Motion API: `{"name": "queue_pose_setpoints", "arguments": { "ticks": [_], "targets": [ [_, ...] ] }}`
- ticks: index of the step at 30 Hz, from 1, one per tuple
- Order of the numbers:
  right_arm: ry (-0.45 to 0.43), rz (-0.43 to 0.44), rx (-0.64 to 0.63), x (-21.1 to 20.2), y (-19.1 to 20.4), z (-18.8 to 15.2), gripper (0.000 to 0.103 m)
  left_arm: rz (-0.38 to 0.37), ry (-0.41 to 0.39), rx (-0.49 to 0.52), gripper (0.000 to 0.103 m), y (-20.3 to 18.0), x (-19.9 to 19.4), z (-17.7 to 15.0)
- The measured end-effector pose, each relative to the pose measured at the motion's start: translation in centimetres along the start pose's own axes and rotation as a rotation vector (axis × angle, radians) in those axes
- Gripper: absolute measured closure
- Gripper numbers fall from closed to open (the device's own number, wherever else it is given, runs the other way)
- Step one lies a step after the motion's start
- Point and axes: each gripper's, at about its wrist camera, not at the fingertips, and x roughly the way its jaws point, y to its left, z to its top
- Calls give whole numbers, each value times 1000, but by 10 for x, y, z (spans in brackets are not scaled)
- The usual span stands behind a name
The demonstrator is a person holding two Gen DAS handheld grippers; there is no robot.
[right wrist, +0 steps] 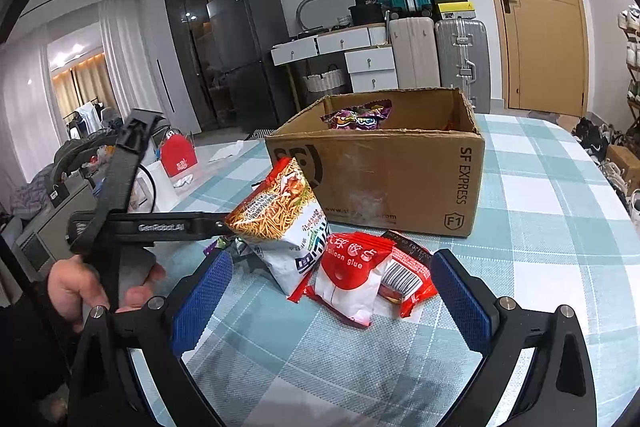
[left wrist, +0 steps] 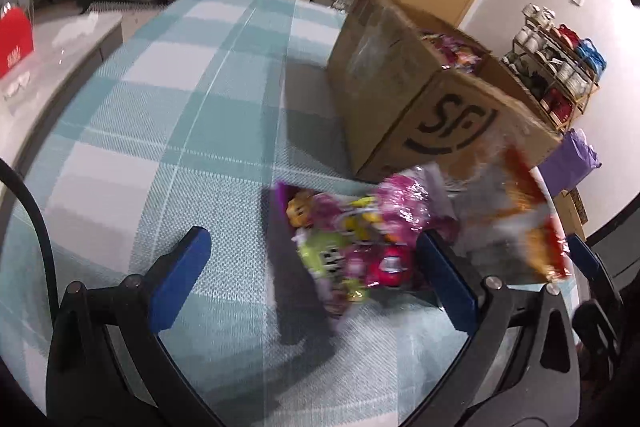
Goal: Organize snacks
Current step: 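Grasp the purple candy bag with the left gripper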
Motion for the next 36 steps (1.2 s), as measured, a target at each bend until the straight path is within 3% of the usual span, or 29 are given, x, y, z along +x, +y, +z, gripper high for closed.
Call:
{"name": "queue_pose_setpoints", "arguments": {
  "ticks": [5, 10, 12, 14, 17, 20, 23, 36],
  "targets": [
    [8, 8, 18, 4, -5, -2, 2, 46, -11, 62, 1, -9, 9, 0],
    [15, 16, 29, 5, -7, -1, 2, 43, -11, 65, 4, -10, 10, 0],
    [18, 18, 29, 7, -7, -1, 2, 27, -10, 74, 14, -11, 9, -1],
    [18, 21, 27, 6, -5, -1, 2, 0, -2, 86, 36, -13, 8, 0],
    [17, 22, 29, 7, -7, 0, 2, -86, 13, 103, 62, -16, 6, -4],
    [18, 23, 29, 7, -6, -1, 2, -105, -1, 125, 65, -19, 5, -7],
    [22, 28, 31, 6, -6, -2, 2, -157, 10, 80, 70, -11, 5, -5],
    [20, 25, 39, 0, -8, -5, 2, -141, -23, 46, 72, 6, -22, -11]
  ]
}}
